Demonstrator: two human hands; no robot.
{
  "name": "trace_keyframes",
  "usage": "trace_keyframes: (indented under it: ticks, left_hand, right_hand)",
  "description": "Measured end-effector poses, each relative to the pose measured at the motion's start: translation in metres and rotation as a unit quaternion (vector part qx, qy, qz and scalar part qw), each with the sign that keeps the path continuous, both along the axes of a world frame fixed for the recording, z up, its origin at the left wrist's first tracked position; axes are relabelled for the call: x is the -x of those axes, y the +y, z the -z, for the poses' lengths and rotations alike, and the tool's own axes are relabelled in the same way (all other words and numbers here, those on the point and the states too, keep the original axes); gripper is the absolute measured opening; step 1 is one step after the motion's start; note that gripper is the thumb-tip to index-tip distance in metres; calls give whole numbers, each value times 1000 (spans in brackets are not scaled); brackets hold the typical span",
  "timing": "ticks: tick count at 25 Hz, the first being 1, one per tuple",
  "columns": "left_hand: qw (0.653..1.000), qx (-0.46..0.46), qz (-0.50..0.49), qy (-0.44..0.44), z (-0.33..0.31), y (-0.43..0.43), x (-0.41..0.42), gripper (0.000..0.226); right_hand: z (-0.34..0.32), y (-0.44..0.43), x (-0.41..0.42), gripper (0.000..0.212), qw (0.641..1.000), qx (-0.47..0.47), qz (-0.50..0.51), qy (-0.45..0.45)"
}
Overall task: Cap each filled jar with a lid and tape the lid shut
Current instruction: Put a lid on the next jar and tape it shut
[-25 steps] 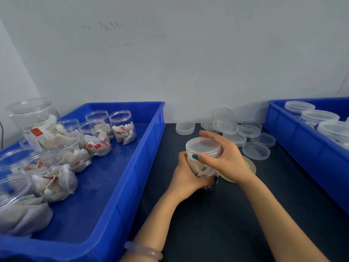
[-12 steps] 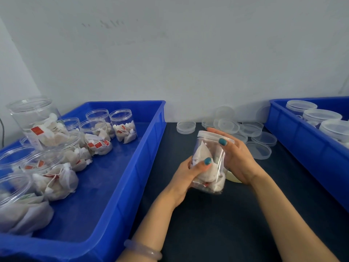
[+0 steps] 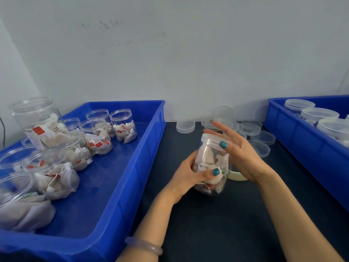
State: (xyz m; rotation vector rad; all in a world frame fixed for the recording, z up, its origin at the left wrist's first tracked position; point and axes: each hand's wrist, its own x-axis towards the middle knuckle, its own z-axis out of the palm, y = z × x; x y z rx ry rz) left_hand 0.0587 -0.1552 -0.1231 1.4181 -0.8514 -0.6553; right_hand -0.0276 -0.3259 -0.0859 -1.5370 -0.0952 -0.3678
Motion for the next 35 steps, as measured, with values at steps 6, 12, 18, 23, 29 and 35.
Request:
trace_keyframes:
  ticks: [6,12,18,23,29,35]
  left_hand:
    - [999,7,-17,-33,2,-9,10,58]
    - [994,-44,-91,-50,8,-13,4,72]
    - [981,-90,-143,-90,15,-18,-7,85]
    - [981,-88,-148,-92,14,-32,-9,86]
    - [976,-29,-172,-134,12,-28,-3,106]
    - [850,89,-255,-453,-1,-29,13,91]
  right_hand:
    - [-3,6,1,61,992,62,104,-19]
    - [6,-5,3,67,982,144,107,50]
    - [32,-55,36,56,854,450,86,246]
    - [43,-58,36,20,832,489,121,233]
    - [26,-49,45,12,926,259,239,133]
    - [9,-7,43,25,926,238,278,-91]
